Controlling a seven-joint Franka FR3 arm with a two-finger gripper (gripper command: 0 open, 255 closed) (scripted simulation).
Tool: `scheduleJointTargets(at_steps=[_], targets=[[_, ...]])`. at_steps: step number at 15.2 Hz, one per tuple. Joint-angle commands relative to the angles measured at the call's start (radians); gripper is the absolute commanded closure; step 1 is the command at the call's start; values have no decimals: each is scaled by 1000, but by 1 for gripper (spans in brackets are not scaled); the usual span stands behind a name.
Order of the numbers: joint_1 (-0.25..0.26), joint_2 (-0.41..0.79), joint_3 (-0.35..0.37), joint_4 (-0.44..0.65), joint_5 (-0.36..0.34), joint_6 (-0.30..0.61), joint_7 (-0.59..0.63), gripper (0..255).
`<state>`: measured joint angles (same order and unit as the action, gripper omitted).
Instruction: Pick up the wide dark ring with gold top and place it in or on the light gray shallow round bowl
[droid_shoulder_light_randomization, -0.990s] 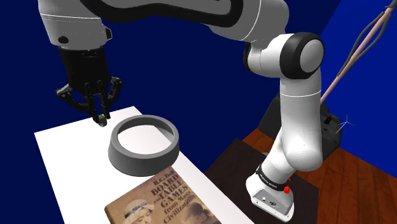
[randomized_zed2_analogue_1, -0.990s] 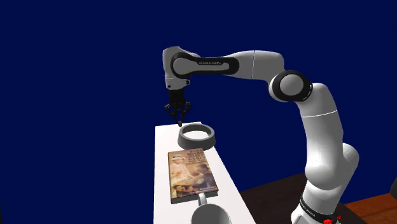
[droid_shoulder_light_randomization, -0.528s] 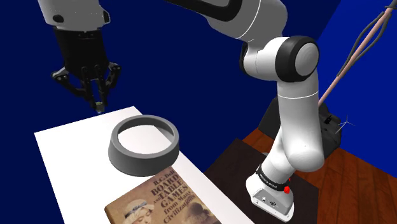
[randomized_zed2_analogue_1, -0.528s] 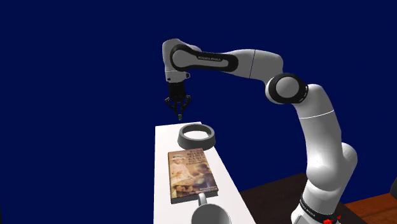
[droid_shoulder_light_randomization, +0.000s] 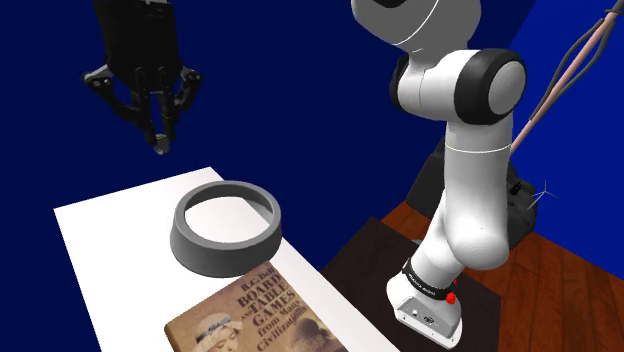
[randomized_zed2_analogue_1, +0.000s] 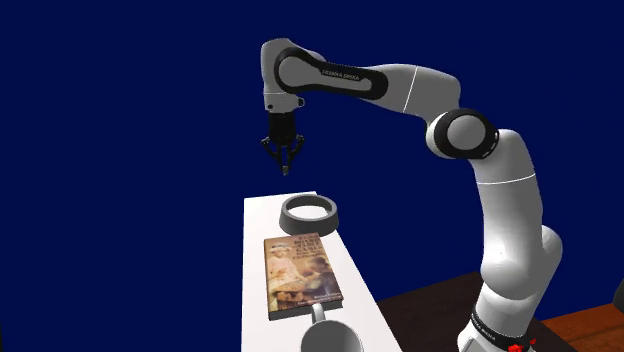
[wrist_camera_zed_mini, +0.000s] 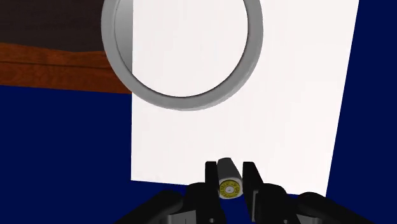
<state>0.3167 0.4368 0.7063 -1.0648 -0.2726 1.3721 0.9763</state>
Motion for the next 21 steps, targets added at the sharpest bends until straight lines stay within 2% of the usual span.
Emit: scheduleJointTargets(at_steps=[1, 5, 9, 21], targets=[[-73, -118, 26, -164, 63, 97, 2, 255], [-167, -335, 44, -400, 206, 165, -33, 255], [-203, -536, 23, -573, 341, 189, -87, 255], [-196, -572, 13, -766, 365, 354, -106, 255]])
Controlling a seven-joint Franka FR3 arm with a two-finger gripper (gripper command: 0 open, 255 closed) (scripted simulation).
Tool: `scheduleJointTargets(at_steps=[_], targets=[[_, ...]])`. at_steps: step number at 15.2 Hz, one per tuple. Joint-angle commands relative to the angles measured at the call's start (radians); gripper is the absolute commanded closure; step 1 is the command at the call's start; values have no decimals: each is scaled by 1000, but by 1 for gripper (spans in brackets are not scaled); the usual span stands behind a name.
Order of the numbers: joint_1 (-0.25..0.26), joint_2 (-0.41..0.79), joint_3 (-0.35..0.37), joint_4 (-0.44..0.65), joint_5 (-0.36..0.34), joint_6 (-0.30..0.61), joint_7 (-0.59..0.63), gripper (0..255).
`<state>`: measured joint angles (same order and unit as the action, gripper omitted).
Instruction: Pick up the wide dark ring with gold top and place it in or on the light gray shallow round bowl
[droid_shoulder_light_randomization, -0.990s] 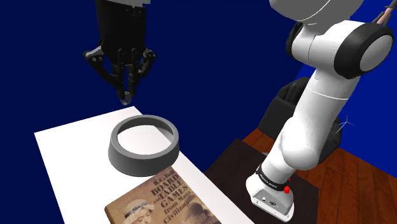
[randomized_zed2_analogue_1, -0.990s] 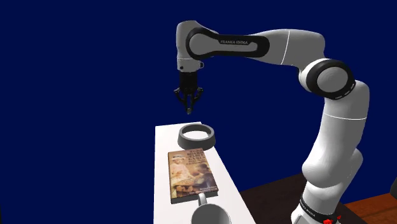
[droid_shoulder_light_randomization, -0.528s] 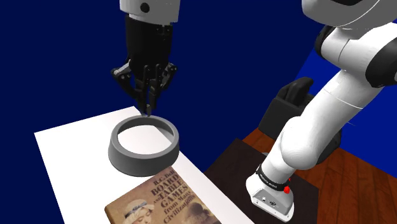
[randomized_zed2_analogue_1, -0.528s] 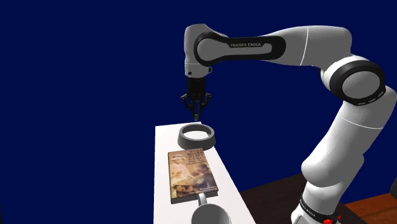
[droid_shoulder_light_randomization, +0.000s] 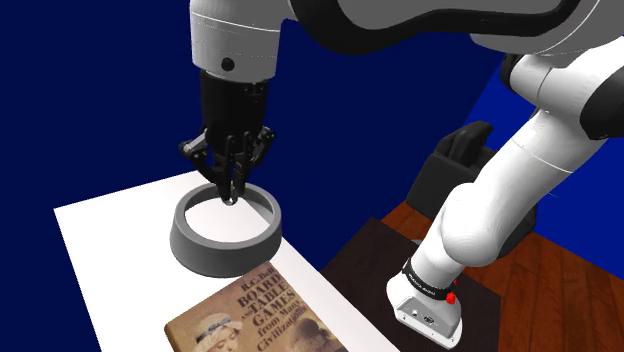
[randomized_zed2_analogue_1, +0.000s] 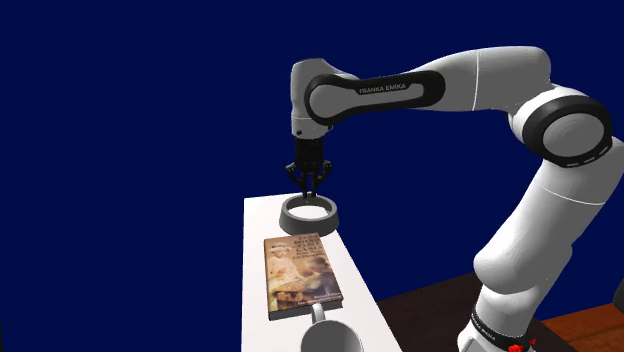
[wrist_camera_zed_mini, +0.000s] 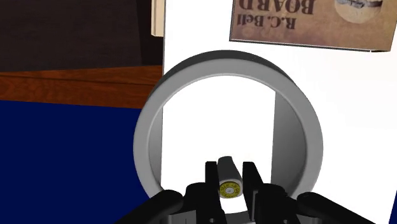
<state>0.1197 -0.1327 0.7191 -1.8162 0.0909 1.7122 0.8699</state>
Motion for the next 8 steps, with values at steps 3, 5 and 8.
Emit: scheduleJointTargets(at_steps=[3, 5, 8], targets=[[2, -4, 2, -59, 4, 56, -2, 255], [2, -4, 2, -59, 4, 56, -2, 255], [2, -4, 2, -59, 4, 56, -2, 255]])
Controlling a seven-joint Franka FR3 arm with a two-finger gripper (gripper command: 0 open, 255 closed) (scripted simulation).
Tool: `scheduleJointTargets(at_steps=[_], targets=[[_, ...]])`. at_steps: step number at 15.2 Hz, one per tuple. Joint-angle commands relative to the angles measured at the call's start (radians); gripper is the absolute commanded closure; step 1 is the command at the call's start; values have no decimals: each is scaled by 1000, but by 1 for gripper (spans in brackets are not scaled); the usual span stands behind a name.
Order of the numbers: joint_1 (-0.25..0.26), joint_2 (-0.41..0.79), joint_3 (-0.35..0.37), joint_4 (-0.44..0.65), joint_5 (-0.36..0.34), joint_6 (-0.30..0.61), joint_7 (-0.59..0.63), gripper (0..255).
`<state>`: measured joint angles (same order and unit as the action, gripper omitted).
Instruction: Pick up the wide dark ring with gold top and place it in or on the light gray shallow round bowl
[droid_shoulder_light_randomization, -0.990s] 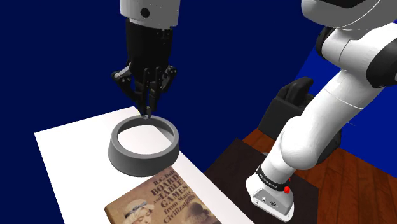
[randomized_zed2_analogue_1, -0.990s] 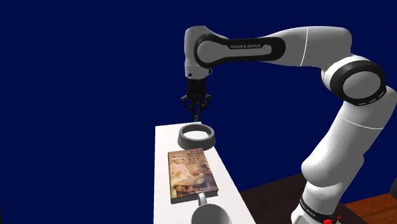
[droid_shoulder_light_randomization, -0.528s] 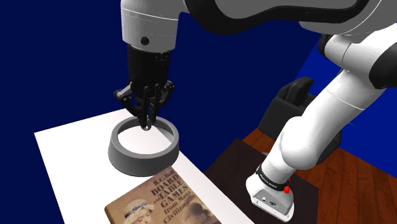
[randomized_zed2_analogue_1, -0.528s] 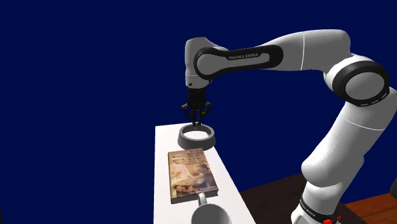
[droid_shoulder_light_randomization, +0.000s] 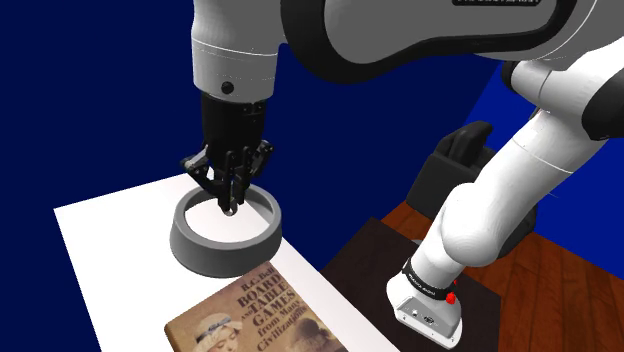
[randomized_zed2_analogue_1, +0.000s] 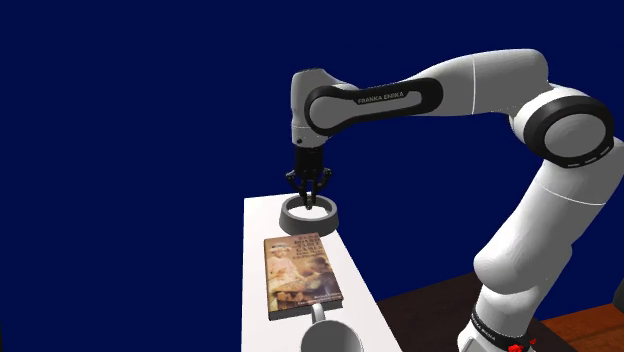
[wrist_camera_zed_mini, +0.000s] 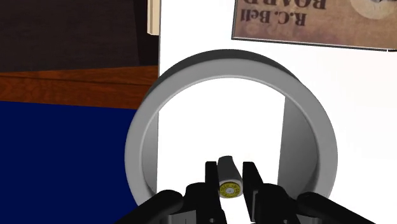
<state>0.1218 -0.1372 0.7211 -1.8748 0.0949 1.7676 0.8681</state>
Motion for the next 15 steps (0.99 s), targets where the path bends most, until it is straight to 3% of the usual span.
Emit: scheduleJointTargets(at_steps=[1, 3, 4, 9, 13, 15], targets=[[0, 0, 0, 0, 0, 1, 0, 255], [0, 0, 0, 0, 0, 0, 0, 255], [0, 0, 0, 0, 0, 0, 0, 0], [0, 0, 0, 0, 0, 0, 0, 0], [-4, 16, -1, 141, -12, -128, 10, 0], [-4, 16, -1, 140, -12, -128, 10, 0]])
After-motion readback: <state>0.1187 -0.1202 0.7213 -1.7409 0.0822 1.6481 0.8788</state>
